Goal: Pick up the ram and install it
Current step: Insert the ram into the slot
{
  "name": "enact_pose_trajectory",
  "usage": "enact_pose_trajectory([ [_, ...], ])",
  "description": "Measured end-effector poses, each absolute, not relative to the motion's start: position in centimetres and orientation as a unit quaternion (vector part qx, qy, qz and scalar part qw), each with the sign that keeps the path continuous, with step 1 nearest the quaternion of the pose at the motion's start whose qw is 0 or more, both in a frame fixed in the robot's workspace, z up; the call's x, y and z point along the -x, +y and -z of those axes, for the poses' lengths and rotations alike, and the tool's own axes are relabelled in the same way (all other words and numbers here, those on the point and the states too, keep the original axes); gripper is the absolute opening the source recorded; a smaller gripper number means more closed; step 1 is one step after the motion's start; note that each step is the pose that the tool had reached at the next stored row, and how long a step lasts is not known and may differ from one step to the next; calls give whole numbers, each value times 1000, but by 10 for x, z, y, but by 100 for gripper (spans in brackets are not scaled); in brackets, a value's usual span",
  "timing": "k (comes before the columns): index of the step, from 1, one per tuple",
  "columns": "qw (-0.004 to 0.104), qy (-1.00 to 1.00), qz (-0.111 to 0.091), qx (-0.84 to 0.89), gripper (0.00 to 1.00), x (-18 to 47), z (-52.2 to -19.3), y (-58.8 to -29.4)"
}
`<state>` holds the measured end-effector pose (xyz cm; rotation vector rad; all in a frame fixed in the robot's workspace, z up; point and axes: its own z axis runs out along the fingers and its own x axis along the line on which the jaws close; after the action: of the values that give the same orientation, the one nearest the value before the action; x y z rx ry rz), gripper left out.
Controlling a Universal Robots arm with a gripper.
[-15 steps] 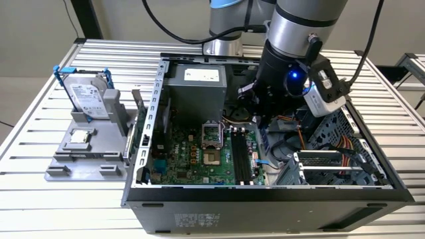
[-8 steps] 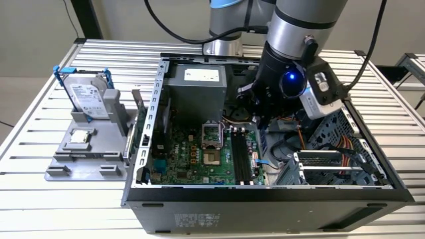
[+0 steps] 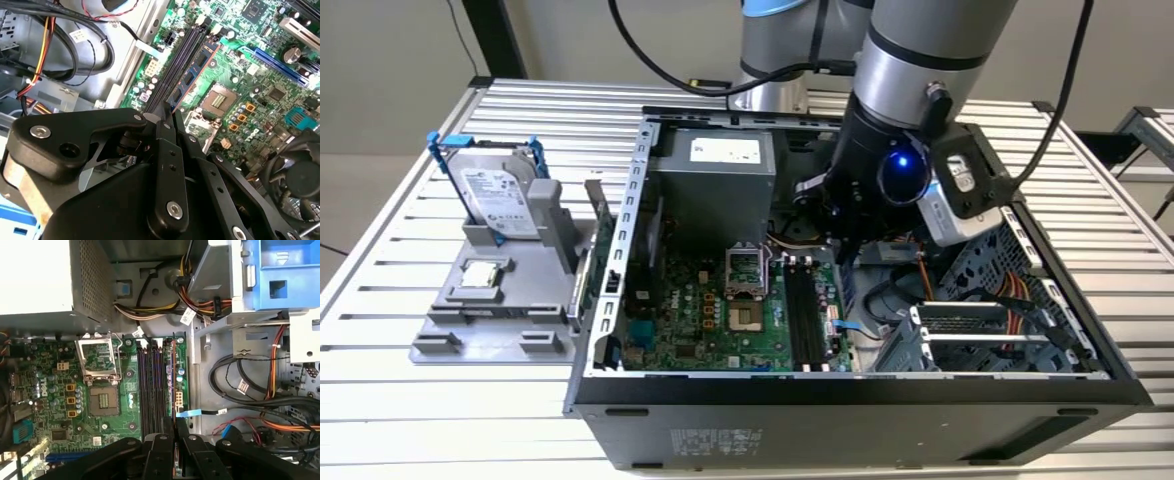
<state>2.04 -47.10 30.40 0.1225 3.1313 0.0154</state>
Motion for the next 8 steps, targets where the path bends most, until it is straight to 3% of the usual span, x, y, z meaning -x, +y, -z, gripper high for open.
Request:
enact_pose_trajectory([
  [8, 4, 1000, -5, -27, 0, -20, -299, -471],
])
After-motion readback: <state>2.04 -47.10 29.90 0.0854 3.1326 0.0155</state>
